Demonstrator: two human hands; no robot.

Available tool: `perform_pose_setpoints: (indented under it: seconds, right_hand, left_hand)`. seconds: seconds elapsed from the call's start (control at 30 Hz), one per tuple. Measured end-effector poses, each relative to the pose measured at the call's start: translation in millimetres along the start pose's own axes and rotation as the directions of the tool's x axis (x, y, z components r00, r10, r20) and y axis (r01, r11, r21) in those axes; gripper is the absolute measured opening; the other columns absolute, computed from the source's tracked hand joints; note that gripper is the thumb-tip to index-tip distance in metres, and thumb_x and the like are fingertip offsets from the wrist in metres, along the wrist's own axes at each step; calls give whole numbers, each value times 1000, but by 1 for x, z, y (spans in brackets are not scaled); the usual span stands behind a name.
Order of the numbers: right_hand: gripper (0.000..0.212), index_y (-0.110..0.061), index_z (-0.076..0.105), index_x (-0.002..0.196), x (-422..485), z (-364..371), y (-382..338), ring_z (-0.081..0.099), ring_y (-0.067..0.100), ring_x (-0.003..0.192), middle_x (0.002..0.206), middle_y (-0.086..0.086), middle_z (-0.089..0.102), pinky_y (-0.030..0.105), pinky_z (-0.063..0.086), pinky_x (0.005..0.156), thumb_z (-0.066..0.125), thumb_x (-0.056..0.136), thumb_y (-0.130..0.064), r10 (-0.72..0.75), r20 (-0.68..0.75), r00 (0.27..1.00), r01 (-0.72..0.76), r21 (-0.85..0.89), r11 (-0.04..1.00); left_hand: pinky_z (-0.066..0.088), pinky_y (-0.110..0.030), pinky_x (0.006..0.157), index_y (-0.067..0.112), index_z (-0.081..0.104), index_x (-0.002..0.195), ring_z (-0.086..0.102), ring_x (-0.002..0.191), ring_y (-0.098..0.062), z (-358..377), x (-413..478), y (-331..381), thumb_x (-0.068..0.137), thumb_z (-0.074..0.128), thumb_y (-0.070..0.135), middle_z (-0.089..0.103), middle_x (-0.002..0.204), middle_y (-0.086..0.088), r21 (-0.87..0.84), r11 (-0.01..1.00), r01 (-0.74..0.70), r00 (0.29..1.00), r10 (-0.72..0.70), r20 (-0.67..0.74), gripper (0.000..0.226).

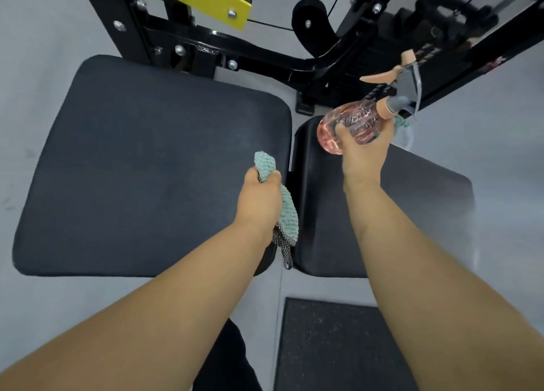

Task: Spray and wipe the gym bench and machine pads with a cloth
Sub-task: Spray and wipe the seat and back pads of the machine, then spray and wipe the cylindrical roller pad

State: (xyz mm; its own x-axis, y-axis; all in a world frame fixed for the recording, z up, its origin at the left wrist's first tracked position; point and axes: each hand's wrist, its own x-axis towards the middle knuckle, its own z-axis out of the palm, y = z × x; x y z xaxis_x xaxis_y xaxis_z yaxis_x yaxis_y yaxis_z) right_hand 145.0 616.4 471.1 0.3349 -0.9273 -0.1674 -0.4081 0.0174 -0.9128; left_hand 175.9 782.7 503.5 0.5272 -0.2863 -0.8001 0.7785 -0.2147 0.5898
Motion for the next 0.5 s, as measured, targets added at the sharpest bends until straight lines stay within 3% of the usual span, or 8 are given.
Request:
perform_pose_setpoints:
  seconds: [0.07, 0.13, 0.2, 0.3, 0.4, 0.43, 0.5]
  right_hand:
    - [55, -36, 39, 115, 14, -1, -2, 50, -18, 93, 104, -27, 50, 18, 38, 95, 73, 74, -20, -36, -36, 999, 35, -9, 999]
    - [46, -35, 46, 104, 23, -2, -4, 55, -5, 97, 106, -12, 57, 25, 42, 94, 73, 67, -31, -67, -51, 996, 65, -45, 997]
    - [50, -29, 53, 103, 33, -2, -4, 56, 14, 106, 117, 5, 54, 35, 45, 97, 75, 60, -43, -57, -2, 998, 56, -108, 993]
    - [42, -21, 62, 92, 41, -4, -11, 61, 20, 101, 107, 9, 63, 40, 49, 94, 79, 62, -45, 8, 43, 999, -4, -95, 995]
    - [20, -15, 62, 77, 39, -3, -24, 61, 0, 77, 75, -8, 63, 17, 49, 83, 74, 77, -31, 55, -2, 998, -55, -51, 997]
    - [19, -13, 61, 74, 35, -1, -29, 56, -6, 66, 67, -10, 59, 9, 47, 73, 72, 79, -27, 19, -2, 1000, -19, -56, 998]
    - [23, -12, 57, 65, 23, 5, -41, 51, -6, 53, 58, -9, 54, 6, 43, 61, 70, 82, -21, -67, 19, 998, 69, -102, 992]
  left_hand:
    - [52, -39, 82, 29, 49, 85, 56, 80, -19, 3, 6, 1, 96, 46, 26, 56, 88, -1, 12, 1000, -3, 1000, 4, -26, 12]
    - [52, -37, 79, 30, 49, 85, 56, 79, -18, 1, 11, 1, 96, 47, 26, 56, 89, -1, 17, 1000, -6, 999, 7, -43, 13]
    - [51, -34, 74, 30, 49, 85, 57, 78, -16, 1, 16, 1, 96, 47, 26, 57, 89, -1, 13, 1000, -12, 999, 13, -51, 13]
    - [51, -29, 67, 30, 50, 86, 57, 77, -15, 2, 20, 2, 96, 47, 26, 57, 89, 0, 8, 1000, -10, 998, 11, -65, 11]
    - [52, -33, 72, 28, 51, 86, 58, 79, -16, 2, 20, 5, 96, 48, 26, 58, 89, -1, 0, 1000, 1, 998, -1, -64, 11]
    - [52, -35, 75, 27, 52, 86, 58, 79, -17, 2, 20, 6, 96, 48, 26, 58, 90, -2, 1, 1000, 2, 998, -2, -59, 11]
    - [53, -36, 77, 27, 52, 86, 58, 78, -17, -3, 17, 9, 96, 49, 26, 58, 90, -2, -19, 1000, 6, 998, -7, -55, 10]
